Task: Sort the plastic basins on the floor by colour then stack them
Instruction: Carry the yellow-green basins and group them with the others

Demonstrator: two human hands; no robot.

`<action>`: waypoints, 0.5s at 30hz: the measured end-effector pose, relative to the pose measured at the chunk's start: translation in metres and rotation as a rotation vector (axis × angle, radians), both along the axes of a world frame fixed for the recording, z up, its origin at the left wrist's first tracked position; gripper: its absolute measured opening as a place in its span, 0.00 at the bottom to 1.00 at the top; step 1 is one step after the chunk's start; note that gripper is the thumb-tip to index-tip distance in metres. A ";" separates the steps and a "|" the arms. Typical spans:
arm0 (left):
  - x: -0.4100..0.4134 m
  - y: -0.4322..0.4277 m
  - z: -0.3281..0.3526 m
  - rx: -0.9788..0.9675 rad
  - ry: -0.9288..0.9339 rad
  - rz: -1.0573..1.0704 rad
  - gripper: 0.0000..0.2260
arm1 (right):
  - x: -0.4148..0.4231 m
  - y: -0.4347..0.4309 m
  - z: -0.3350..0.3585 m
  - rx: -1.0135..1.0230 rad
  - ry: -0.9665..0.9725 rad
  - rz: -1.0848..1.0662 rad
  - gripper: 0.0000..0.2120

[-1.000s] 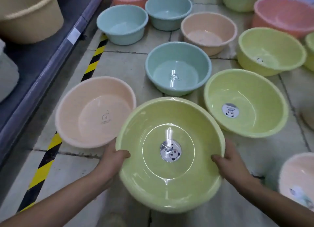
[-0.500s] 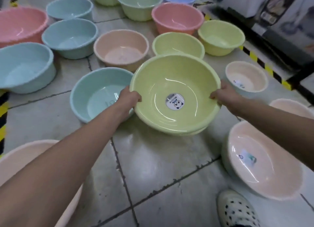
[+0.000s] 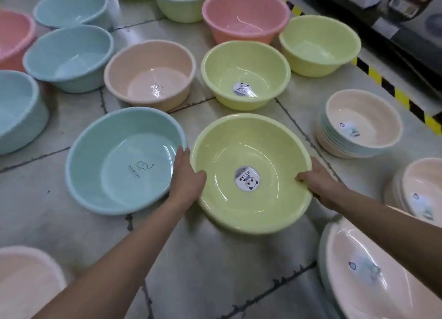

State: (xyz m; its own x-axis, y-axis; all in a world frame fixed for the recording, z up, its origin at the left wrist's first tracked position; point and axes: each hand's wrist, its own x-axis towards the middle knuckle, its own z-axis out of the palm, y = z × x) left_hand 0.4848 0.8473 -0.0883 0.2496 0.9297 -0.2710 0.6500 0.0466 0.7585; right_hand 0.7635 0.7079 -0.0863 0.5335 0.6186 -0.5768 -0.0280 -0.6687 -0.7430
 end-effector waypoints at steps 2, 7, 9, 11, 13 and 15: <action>0.005 0.000 -0.001 0.007 0.161 -0.022 0.33 | 0.007 -0.001 0.000 -0.024 0.057 -0.029 0.24; 0.032 0.003 0.026 -0.072 0.342 -0.009 0.17 | 0.022 -0.008 0.021 -0.050 0.140 -0.098 0.21; 0.048 0.006 0.051 -0.127 0.319 0.042 0.16 | 0.033 -0.007 0.038 -0.017 0.151 -0.105 0.22; 0.063 0.014 0.083 -0.127 0.241 0.084 0.16 | 0.049 0.003 0.061 0.018 0.132 -0.090 0.26; 0.080 0.032 0.121 -0.151 0.153 0.109 0.13 | 0.072 0.024 0.088 0.029 0.099 -0.047 0.26; 0.096 0.059 0.156 -0.188 0.069 0.076 0.13 | 0.093 0.050 0.112 0.024 0.067 -0.035 0.25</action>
